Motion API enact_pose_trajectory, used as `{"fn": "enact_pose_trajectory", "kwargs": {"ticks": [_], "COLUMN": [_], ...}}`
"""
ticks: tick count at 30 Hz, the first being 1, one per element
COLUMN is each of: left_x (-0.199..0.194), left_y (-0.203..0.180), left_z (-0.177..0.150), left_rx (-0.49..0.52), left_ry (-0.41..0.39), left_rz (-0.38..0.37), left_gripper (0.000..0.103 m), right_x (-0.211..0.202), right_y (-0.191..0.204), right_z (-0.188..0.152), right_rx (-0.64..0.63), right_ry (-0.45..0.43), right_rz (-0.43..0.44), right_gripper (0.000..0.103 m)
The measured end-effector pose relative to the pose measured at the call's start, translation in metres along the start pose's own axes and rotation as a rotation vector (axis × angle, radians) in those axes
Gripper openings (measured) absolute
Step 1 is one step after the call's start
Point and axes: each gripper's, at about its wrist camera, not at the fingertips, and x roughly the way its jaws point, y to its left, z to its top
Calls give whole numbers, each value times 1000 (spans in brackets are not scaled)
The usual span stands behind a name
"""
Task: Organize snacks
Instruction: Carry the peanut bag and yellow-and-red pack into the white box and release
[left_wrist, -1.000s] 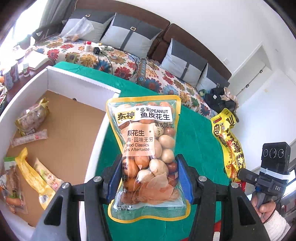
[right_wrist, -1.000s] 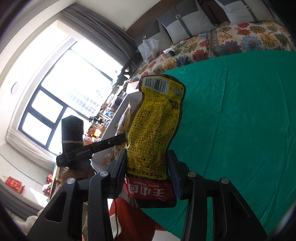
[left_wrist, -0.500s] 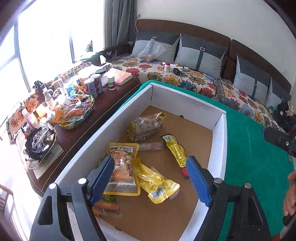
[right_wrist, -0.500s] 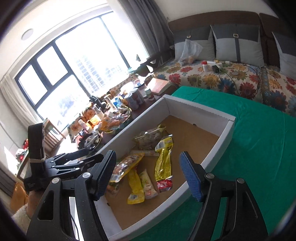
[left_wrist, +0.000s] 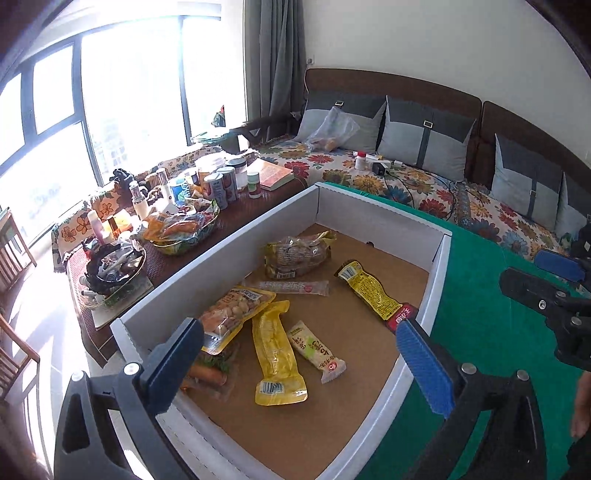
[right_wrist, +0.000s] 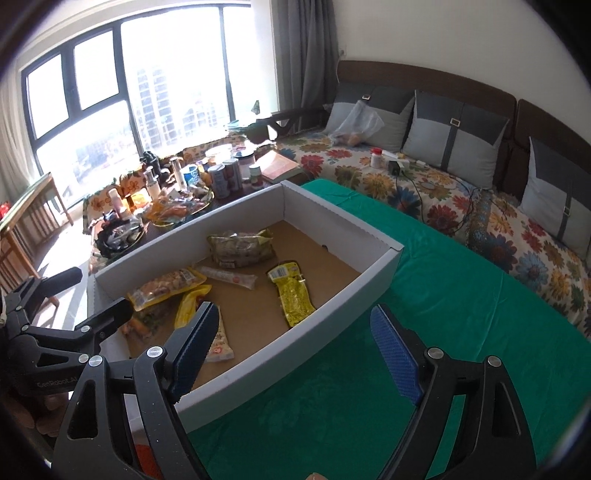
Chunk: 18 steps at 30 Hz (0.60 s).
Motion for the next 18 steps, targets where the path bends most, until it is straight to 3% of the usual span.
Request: {"fn": "enact_pose_trajectory", "kwargs": {"ticks": [10, 16, 18], "left_x": [-14, -17, -16], "left_y": [11, 19, 21], "left_z": [-3, -3, -2], "left_rx": [-23, -23, -14], "left_ry": [-62, -77, -60], "left_rz": [100, 142, 193], "left_gripper": [103, 103, 103], "right_x": [-4, -1, 0], "right_y": [39, 44, 46], "right_z": [0, 1, 1], "right_rx": [-118, -114, -116], "right_ry": [-14, -8, -4], "right_rz": [-22, -22, -23], "right_gripper": [87, 87, 87]}}
